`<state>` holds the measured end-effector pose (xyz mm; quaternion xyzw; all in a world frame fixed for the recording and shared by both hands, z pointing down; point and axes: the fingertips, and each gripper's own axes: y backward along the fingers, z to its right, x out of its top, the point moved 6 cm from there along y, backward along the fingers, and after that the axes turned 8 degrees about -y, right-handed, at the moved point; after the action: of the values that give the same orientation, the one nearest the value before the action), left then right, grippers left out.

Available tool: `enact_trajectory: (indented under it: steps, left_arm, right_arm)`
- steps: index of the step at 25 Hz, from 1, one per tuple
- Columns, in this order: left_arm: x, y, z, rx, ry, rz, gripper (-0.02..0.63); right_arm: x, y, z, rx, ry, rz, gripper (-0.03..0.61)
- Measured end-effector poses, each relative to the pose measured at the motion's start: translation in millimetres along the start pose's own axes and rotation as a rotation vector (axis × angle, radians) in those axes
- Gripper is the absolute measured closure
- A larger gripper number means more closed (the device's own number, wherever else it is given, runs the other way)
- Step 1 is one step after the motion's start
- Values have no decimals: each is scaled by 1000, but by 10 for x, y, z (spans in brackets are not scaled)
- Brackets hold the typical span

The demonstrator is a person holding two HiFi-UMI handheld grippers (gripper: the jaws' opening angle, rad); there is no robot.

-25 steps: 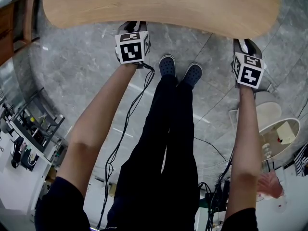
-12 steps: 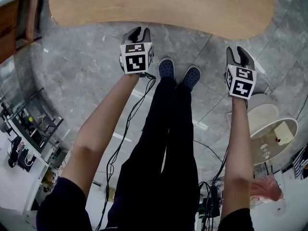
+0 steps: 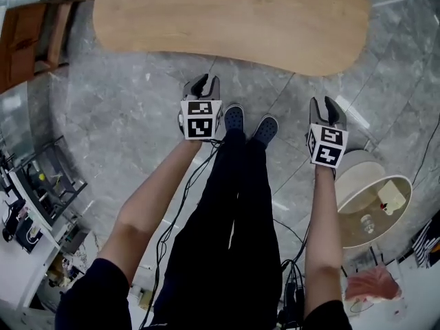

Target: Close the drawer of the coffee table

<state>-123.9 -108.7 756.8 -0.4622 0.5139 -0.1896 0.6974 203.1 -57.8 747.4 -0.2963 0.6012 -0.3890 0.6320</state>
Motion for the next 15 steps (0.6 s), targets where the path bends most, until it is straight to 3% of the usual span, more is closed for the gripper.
enact_trajectory:
  steps: [7,15]
  left_arm:
    - [387,709,132,-3,-3,119,512]
    - [857,1489,168,-7,-1,173,512]
  right_arm:
    - [401,675,-97,17,-19,90,413]
    - [829,1386,-282,46,13,106,403]
